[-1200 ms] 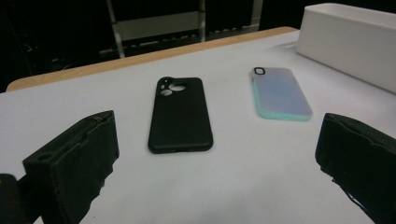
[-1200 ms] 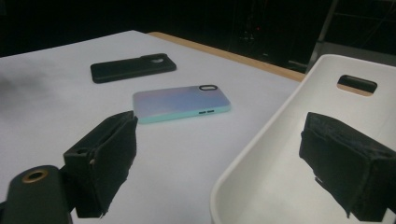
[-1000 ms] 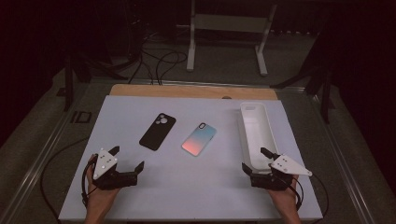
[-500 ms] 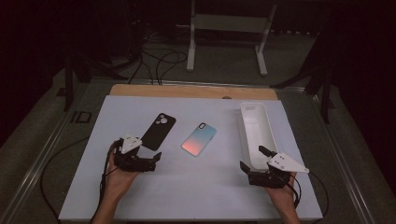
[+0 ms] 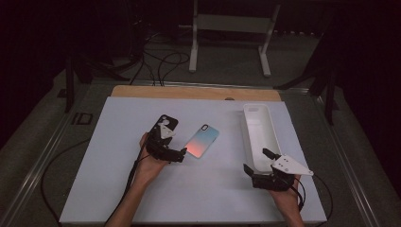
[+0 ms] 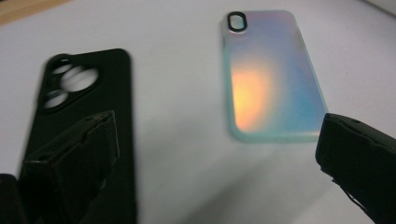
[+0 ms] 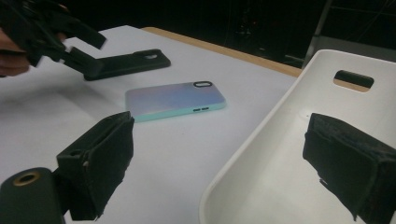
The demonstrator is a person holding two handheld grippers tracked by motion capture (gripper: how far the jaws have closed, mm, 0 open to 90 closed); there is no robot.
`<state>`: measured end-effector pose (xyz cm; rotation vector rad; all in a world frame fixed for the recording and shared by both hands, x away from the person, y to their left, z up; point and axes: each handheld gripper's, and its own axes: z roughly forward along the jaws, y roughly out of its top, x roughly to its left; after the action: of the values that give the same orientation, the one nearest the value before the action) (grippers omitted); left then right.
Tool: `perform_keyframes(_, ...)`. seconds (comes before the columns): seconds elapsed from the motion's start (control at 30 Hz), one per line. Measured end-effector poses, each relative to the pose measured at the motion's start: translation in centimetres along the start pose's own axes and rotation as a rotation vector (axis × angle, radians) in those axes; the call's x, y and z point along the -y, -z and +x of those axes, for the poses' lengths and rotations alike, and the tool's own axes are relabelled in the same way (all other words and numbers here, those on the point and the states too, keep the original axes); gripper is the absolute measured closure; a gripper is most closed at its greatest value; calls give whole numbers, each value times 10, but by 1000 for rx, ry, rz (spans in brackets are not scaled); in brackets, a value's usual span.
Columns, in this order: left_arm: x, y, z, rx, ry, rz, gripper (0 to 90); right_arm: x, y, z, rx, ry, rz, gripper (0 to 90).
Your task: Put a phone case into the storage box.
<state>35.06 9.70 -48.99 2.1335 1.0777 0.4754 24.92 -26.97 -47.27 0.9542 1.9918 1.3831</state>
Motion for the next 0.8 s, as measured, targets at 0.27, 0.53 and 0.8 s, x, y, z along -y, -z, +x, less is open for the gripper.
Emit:
perform_keyframes(0.27,-15,-27,-18,21,-38,44,0,0,0,1,-1,2,4,86)
perform_keyframes(0.53,-20,-47,-28,45,-50,82,0,0,0,1,2,2,2,86)
perform_keyframes(0.8,-19,-61,-37,71,-60,114,18,1,0,1,4,4,2,86)
